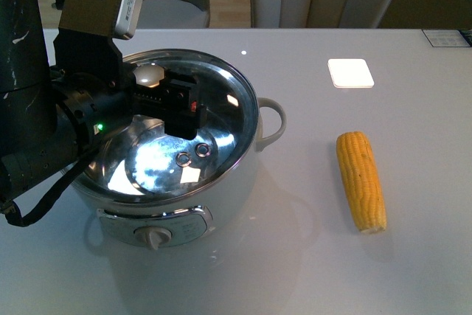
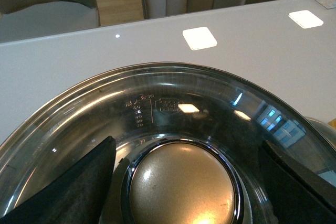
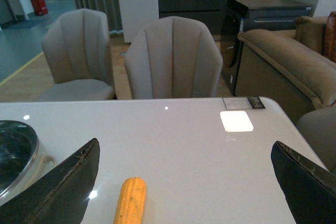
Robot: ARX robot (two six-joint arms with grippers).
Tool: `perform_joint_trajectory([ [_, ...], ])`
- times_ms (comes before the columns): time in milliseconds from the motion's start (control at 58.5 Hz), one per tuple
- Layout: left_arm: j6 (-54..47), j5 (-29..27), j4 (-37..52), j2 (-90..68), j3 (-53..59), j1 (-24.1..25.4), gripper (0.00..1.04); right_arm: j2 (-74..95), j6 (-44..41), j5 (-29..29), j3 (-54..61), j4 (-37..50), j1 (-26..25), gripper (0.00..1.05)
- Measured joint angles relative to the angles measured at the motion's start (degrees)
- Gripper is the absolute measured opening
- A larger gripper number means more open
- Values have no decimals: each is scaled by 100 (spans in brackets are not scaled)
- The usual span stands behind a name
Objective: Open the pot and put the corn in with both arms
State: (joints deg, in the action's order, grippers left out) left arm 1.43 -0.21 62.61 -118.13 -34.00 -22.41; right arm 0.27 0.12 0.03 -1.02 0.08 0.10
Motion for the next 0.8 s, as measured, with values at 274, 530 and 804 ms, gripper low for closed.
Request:
perform_joint_trajectory([
  [274,39,-74,0,-39,0,-46,63,0,0,0,0,0,0,96],
  [530,-26,-166,4,-39,-2,-42,44,0,0,0,0,0,0,96],
  [804,-42,-181,4,-24,0,-39,44,0,0,0,0,0,0,96],
])
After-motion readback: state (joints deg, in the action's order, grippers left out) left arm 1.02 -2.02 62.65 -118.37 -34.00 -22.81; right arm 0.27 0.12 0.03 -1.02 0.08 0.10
